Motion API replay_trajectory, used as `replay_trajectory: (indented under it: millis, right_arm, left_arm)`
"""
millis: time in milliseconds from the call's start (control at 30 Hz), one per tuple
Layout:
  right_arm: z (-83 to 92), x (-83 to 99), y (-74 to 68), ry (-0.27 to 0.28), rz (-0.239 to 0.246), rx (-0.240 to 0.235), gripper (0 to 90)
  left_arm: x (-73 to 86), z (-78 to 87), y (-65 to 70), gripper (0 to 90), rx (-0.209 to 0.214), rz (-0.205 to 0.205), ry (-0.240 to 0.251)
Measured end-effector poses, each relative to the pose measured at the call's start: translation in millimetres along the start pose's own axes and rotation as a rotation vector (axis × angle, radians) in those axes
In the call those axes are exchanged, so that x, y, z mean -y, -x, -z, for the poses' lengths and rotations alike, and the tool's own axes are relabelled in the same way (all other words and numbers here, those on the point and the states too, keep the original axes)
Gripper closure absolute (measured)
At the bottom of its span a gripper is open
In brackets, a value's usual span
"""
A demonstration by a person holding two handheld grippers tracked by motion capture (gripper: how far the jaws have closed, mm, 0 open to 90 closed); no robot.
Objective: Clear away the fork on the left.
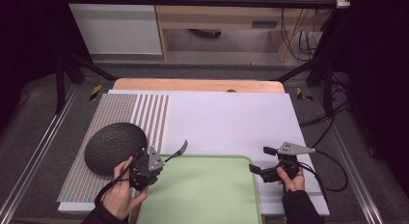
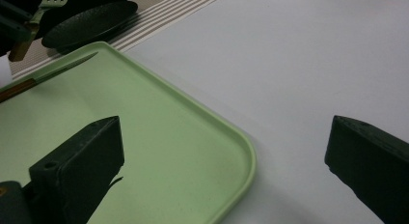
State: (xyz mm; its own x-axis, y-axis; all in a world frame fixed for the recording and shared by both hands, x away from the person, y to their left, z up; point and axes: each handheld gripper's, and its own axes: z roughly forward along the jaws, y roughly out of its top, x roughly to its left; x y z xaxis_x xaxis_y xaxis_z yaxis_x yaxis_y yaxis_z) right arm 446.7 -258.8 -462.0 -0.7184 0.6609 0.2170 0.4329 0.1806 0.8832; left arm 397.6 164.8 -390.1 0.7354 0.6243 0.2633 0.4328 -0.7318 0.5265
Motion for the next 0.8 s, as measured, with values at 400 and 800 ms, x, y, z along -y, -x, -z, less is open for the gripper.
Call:
replay_trajectory:
  millis: [400, 800]
  right_arm:
    - [0.0, 0.0, -0.1, 0.0, 0.0, 0.0, 0.7]
    - [0.0, 0.1, -0.3, 0.0, 0.0, -0.001, 0.7]
  left_arm:
    - [-2.3, -5.6, 23.4, 76.6, 0.017, -0.036, -0.049]
    - [-2.0, -16.0, 45.3, 76.6, 0.035, -0.106, -0.111]
